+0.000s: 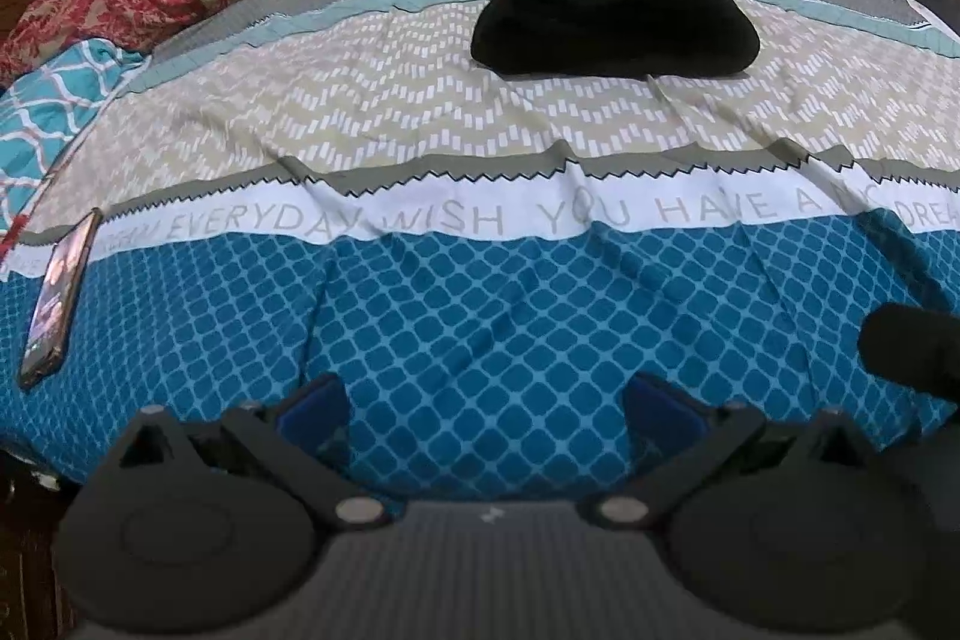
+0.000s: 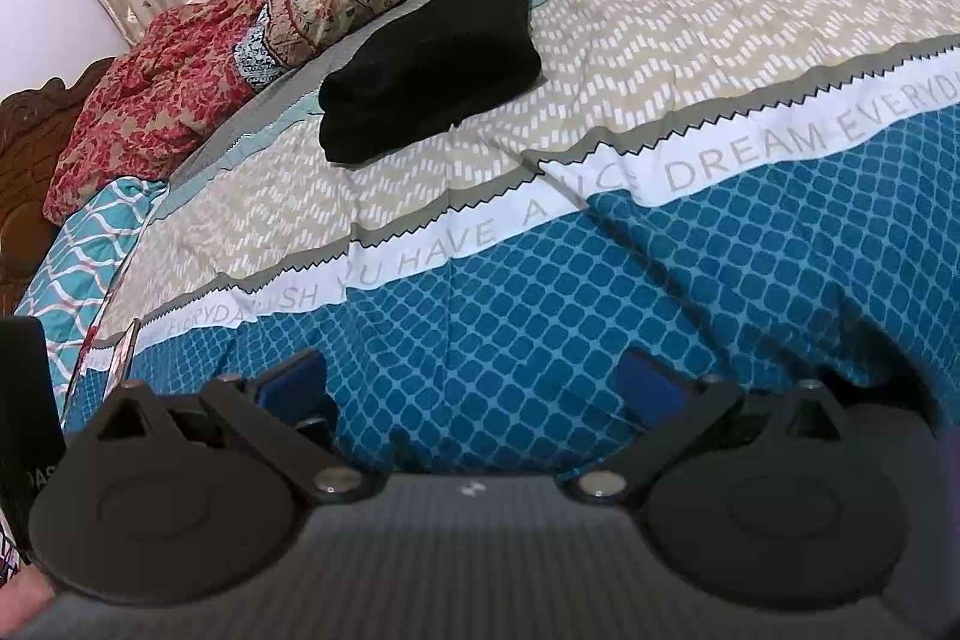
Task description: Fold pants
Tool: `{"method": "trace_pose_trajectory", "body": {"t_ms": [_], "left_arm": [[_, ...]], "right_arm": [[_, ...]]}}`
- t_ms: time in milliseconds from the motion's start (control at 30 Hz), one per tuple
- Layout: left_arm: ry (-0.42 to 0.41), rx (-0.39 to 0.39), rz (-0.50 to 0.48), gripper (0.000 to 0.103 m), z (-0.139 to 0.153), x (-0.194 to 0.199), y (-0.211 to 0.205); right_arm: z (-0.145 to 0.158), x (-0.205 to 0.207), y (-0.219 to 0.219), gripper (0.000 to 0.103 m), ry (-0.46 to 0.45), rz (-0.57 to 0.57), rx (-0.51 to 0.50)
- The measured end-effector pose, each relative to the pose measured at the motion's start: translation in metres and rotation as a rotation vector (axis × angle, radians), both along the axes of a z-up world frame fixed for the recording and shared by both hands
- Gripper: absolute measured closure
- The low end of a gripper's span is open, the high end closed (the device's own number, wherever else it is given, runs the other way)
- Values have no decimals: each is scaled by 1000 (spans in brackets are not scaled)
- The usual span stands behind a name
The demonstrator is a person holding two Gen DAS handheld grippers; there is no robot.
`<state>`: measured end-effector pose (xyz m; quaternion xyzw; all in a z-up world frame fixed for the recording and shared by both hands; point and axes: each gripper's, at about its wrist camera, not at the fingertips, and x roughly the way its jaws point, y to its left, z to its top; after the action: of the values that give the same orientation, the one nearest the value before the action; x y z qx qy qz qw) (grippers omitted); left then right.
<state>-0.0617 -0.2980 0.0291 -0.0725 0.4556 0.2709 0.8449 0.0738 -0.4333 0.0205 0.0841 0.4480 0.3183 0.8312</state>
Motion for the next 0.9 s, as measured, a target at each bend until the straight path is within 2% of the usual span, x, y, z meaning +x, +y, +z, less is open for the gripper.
{"method": "trace_pose_trajectory", "body": {"t_ms": [300, 500, 900], "left_arm": [[-25, 105, 19, 0, 11, -4, -5], [-41, 92, 15, 0, 12, -6, -1], [-21, 116, 20, 0, 11, -5, -3]], "right_arm": [[4, -4, 4, 0, -40, 2, -19], [4, -4, 5, 0, -40, 0, -20], [3, -4, 4, 0, -29, -5, -23]]}}
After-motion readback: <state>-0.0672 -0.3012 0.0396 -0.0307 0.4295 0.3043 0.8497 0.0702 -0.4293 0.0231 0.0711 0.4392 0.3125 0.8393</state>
